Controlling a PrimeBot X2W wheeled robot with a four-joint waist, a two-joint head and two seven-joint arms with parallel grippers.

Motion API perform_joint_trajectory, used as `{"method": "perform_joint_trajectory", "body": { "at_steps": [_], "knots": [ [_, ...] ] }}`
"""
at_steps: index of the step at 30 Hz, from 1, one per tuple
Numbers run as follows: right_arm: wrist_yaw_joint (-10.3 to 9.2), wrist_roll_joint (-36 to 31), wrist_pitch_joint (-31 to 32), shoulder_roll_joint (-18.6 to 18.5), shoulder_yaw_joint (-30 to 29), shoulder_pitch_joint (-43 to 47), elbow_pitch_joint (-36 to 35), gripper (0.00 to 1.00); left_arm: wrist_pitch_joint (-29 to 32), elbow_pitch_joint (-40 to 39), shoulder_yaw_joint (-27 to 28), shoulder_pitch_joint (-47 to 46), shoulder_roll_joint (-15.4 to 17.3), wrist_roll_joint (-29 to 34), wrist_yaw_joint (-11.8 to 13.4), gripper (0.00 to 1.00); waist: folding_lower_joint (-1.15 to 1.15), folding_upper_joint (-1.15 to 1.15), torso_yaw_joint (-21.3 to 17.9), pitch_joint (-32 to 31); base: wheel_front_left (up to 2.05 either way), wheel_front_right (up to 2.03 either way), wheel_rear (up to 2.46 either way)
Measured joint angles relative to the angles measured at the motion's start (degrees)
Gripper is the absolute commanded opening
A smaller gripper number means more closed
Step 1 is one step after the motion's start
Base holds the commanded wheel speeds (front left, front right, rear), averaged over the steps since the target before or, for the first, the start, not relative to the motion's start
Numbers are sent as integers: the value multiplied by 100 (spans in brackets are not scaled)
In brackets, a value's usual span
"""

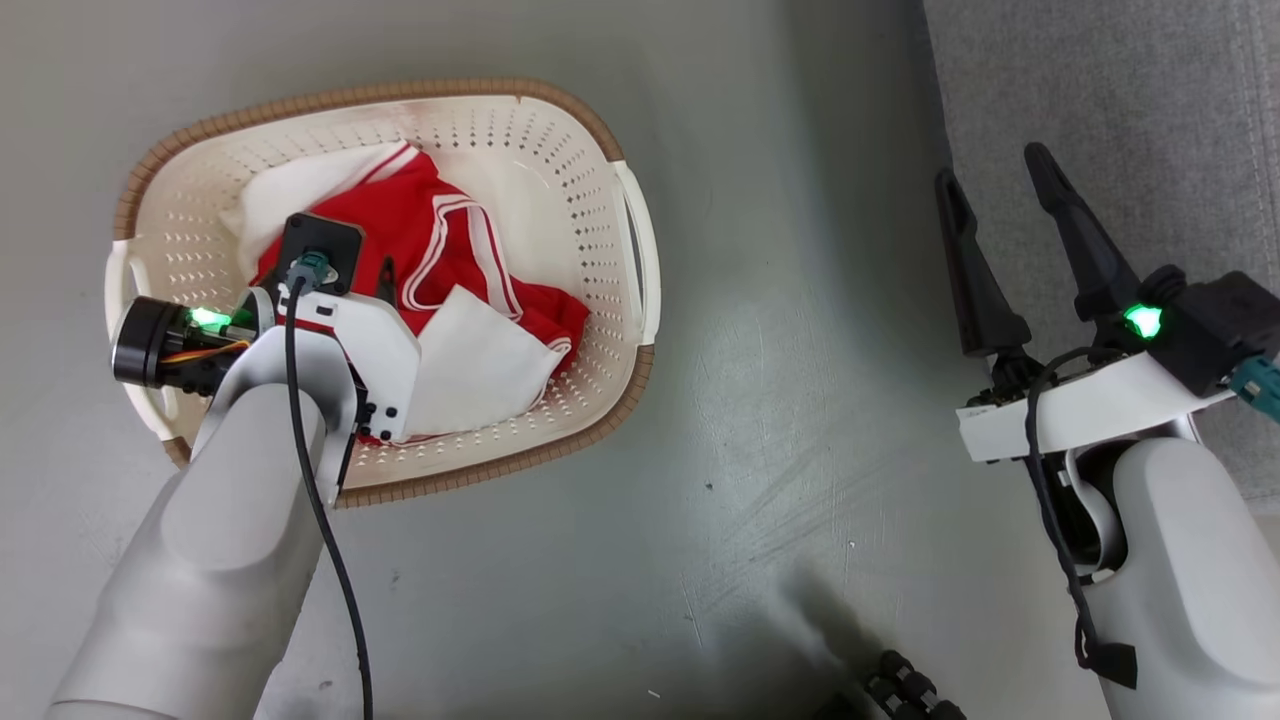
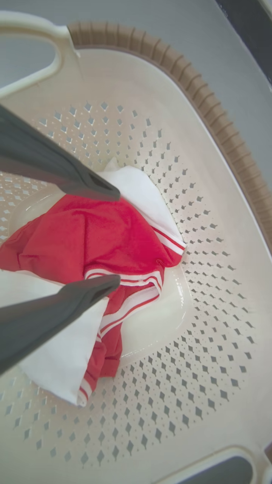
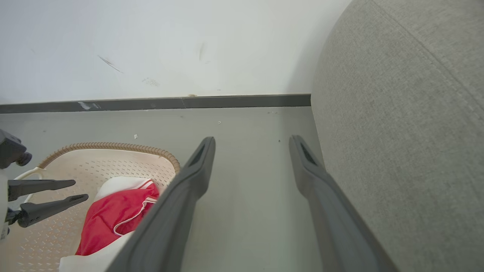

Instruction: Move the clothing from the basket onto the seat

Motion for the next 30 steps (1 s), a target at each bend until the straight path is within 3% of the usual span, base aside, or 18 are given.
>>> {"method": "perform_joint_trajectory", "body": {
  "at_steps": [19,30],
  "knots": [
    [0,47,0,1,78,-481,-66,100,52,431,111,-538,-46,-19,77,100,0,0,-186,712,0,0,0],
    [0,198,0,1,92,-658,-65,100,69,524,125,-770,-204,-174,-9,100,0,0,-252,997,0,0,0]
  ]
}}
